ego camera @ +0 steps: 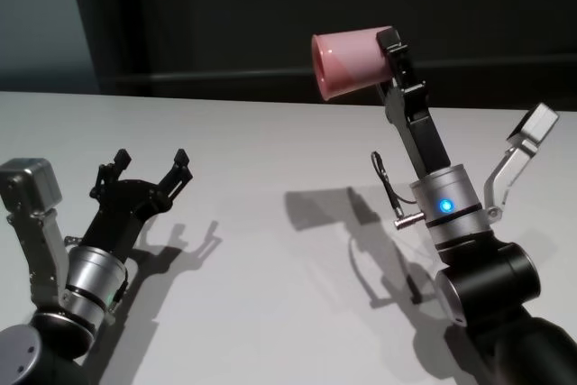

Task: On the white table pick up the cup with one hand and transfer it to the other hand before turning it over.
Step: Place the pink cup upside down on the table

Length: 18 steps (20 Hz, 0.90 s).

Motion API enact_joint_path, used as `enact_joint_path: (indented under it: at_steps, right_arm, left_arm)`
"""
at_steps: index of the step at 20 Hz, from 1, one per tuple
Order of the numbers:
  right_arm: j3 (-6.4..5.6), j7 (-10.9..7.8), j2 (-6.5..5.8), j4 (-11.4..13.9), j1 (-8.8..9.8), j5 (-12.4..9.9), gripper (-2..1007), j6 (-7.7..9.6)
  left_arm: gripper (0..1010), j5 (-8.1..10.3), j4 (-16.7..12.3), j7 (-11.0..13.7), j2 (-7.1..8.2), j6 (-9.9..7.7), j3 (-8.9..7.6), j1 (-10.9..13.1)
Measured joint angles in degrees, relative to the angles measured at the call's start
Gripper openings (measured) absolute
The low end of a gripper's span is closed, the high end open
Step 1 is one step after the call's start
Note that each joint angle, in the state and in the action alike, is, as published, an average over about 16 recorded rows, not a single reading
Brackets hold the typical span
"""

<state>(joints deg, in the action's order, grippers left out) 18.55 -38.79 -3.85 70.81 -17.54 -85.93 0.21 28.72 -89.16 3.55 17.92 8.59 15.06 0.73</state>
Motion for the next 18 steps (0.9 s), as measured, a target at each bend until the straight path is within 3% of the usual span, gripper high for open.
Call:
enact_joint_path:
  at_steps: [10,18]
  right_arm:
    - [3.85,3.81,-3.79,2.82,-0.25,6.84,743,-4.3]
    - [7.55,7.87,-6.38,3.98,-1.05,14.95,743,-6.85]
  left_arm:
    - [1001,-0.03,0.0,-0.01,0.0,0.03,0.01,-0.02]
    - [1001,-0.04,-0.01,0.0,0.0,0.04,0.02,-0.02]
